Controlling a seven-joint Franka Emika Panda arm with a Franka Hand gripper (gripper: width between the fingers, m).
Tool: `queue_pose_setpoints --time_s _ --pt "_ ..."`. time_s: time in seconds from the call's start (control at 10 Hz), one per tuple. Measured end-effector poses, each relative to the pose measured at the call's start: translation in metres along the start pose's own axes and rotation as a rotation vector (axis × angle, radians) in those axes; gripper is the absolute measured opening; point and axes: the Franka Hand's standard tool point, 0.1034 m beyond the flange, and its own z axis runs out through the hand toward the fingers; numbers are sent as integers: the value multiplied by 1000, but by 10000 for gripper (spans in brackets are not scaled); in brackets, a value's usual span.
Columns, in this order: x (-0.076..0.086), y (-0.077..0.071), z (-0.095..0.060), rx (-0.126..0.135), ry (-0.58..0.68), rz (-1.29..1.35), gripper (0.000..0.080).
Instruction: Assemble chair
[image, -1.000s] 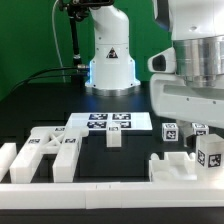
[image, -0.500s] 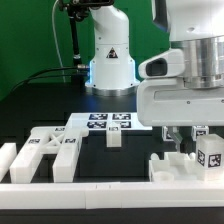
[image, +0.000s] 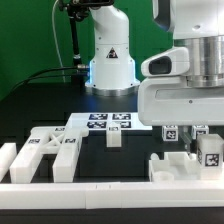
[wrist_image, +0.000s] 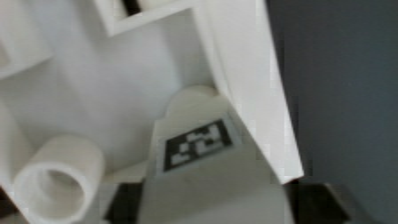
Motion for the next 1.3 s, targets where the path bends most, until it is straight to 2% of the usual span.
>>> queue_pose_setpoints --time_s 0.1,0.4,0.6,0.8,1.2,1.3 --pt "0 1 0 0 0 52 290" --pt "-2 -2 0 -3 -2 499 290" --pt "-3 -5 1 15 -30 990 290" --pt "-1 -3 1 48 -56 1206 291" --pt "1 0 2 49 -68 1388 291" --pt "0 0 2 49 -68 1378 390"
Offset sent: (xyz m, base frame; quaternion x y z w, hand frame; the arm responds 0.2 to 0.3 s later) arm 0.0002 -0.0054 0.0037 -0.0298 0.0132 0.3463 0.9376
